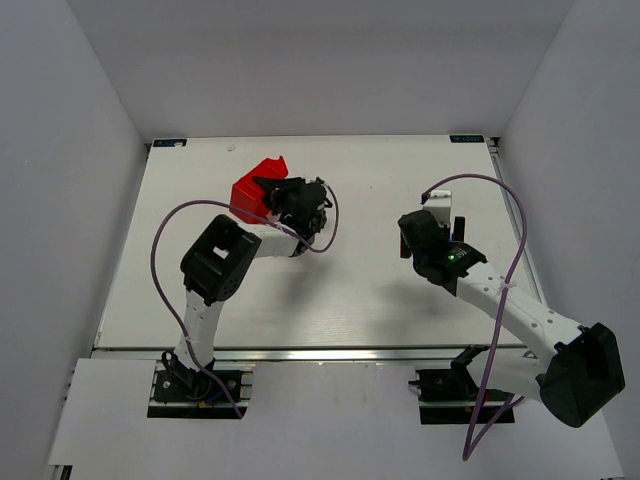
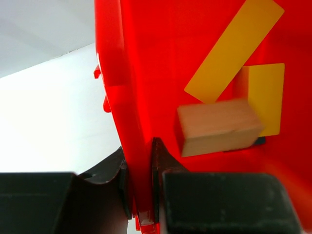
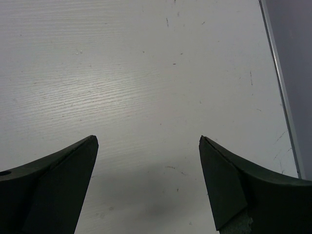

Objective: Build the wood block tower

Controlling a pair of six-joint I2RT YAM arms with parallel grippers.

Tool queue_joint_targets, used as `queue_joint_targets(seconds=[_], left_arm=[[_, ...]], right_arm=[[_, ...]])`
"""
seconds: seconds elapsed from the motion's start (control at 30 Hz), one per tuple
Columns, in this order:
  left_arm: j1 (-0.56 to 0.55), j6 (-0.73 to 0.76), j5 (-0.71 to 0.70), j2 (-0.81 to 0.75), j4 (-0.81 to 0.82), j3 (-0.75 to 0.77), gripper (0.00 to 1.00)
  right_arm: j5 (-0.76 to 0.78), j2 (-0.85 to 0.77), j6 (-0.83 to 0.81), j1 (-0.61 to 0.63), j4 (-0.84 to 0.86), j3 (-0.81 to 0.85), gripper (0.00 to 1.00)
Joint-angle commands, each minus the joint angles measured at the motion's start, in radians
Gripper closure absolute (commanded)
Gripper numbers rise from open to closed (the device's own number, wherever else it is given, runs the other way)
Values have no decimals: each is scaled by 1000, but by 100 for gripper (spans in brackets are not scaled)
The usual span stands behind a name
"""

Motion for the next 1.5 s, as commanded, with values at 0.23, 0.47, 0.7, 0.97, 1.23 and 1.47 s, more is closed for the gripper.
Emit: queue_joint_targets(seconds=[0.23,0.47,0.7,0.97,1.23,1.47], left_arm=[[-35,72,-65,18,74,-14,100],[-41,72,-64,28,74,-20,100],[-38,64,-56,22,79,-22,100],[-6,-268,27,-126,-96,33,100],[63,-1237,863,-500,-1218,335,100],[236,-1338,979,-502,-1262,310,100]], right_arm=[[-12,3,-12,-1,-1,41,11],[-15,9,-12,-1,-4,43,11],[-20,17,-15,-1,-7,44,11],[-38,6,-10,-2,-6,47,11],[-78,11,-19,-4,-1,58,11],[-122,14,-48,-5,22,69,11]])
